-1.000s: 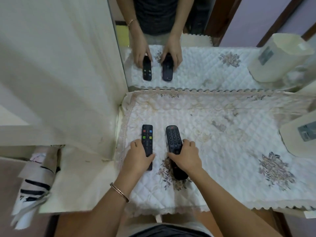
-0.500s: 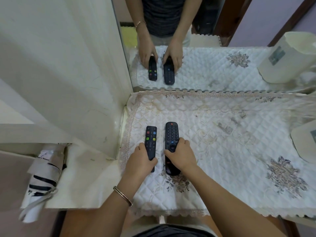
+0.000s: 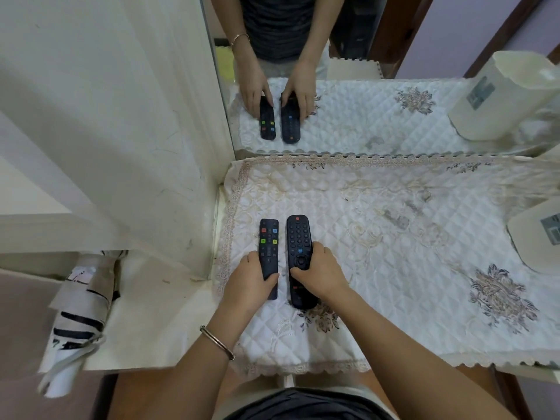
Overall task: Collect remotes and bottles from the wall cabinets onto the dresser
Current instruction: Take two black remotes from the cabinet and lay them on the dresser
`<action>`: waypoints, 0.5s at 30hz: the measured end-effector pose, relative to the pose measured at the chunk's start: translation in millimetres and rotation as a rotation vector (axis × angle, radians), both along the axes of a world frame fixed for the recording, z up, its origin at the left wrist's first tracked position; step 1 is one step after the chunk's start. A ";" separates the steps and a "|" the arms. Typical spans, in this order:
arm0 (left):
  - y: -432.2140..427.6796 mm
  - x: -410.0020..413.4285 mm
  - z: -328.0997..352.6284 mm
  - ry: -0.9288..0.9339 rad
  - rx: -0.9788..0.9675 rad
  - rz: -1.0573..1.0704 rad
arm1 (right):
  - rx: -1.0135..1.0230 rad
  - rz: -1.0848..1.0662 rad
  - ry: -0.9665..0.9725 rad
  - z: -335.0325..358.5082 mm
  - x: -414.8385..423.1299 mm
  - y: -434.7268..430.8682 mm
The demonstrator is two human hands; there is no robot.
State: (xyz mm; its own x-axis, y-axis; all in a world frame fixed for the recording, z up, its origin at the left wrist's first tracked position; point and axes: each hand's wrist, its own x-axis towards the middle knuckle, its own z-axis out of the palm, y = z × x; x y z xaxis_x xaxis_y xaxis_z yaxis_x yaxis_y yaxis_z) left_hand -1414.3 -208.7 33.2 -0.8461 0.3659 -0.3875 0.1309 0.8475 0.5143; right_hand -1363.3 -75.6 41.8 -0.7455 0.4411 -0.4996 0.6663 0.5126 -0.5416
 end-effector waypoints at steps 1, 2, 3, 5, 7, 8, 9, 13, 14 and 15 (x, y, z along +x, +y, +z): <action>-0.9 -0.5 -0.3 -0.003 0.008 -0.004 | -0.015 -0.016 0.003 0.5 1.6 0.3; -2.0 -1.3 -1.0 -0.006 0.015 -0.006 | -0.034 -0.032 0.012 -0.1 3.5 0.8; -3.2 -2.3 -1.4 -0.011 0.020 -0.008 | -0.053 -0.050 0.025 0.3 5.7 1.1; -6.4 -3.9 -2.1 -0.016 0.029 -0.017 | -0.088 -0.087 0.062 1.5 11.9 0.6; -10.1 -5.8 -1.4 -0.009 0.033 -0.027 | -0.106 -0.132 0.087 4.0 22.0 0.8; -11.9 -7.2 0.7 -0.004 0.029 -0.030 | -0.099 -0.160 0.096 5.5 28.9 1.6; -13.2 -9.2 3.4 0.005 0.022 -0.034 | -0.083 -0.190 0.109 7.1 37.5 3.3; -6.5 -9.9 17.7 0.113 0.000 -0.124 | -0.015 -0.317 0.154 10.3 87.1 19.3; -2.4 -6.7 21.9 0.141 0.009 -0.160 | -0.010 -0.350 0.159 11.1 101.5 23.6; 4.8 1.0 25.7 0.161 0.020 -0.215 | -0.005 -0.396 0.164 12.6 120.8 27.7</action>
